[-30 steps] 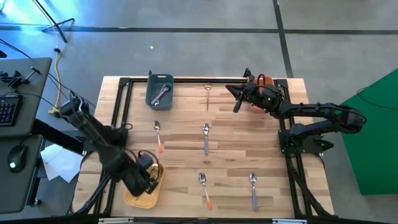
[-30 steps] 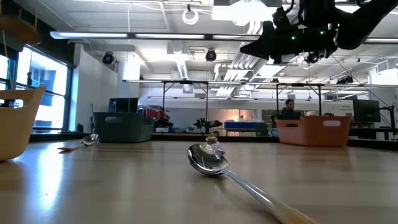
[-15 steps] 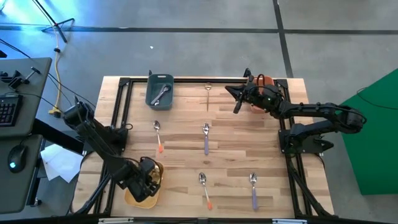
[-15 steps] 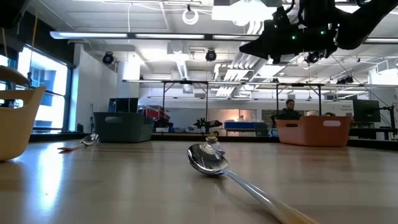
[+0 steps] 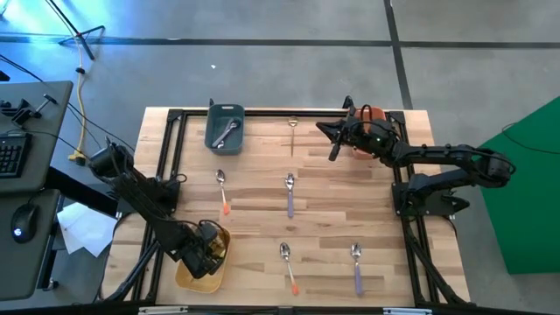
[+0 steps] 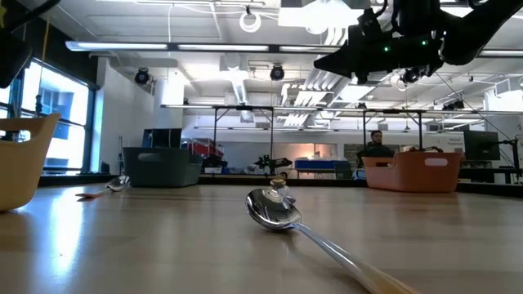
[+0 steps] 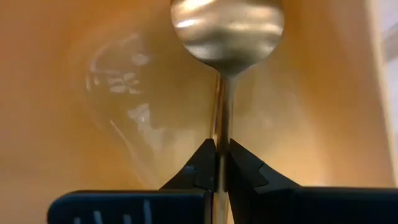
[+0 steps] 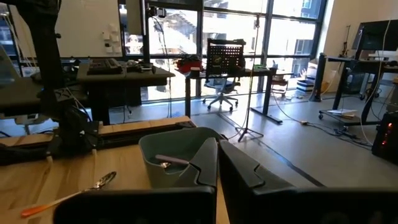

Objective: Sort silverware by color (type)
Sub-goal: Put the bottom gold spoon into the yellow bin, then put the top orange spoon into the orange bin

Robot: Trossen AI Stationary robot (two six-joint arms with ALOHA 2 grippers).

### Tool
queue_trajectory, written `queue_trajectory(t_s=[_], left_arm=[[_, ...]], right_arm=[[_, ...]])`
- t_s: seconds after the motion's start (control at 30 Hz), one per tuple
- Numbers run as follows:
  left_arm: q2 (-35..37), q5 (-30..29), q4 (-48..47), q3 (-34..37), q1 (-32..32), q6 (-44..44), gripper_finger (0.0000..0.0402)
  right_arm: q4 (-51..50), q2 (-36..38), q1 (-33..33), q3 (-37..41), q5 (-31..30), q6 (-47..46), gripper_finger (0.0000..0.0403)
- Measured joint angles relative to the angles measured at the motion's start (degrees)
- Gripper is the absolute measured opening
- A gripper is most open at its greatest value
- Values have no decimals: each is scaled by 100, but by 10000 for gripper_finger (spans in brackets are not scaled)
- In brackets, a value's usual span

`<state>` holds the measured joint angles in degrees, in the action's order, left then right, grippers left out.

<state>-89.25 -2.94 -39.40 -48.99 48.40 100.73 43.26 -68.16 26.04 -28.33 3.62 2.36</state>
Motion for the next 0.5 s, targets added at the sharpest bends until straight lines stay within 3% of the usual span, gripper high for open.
queue_trajectory(t_s=[0.3, 0.5], left_arm=[[74, 133, 380, 94, -117, -139, 66], [536, 268, 267, -16, -113, -350, 111]], right_arm=[[-39, 0, -4, 1, 5, 51, 0], [-130, 0, -8, -1, 227, -86, 0]])
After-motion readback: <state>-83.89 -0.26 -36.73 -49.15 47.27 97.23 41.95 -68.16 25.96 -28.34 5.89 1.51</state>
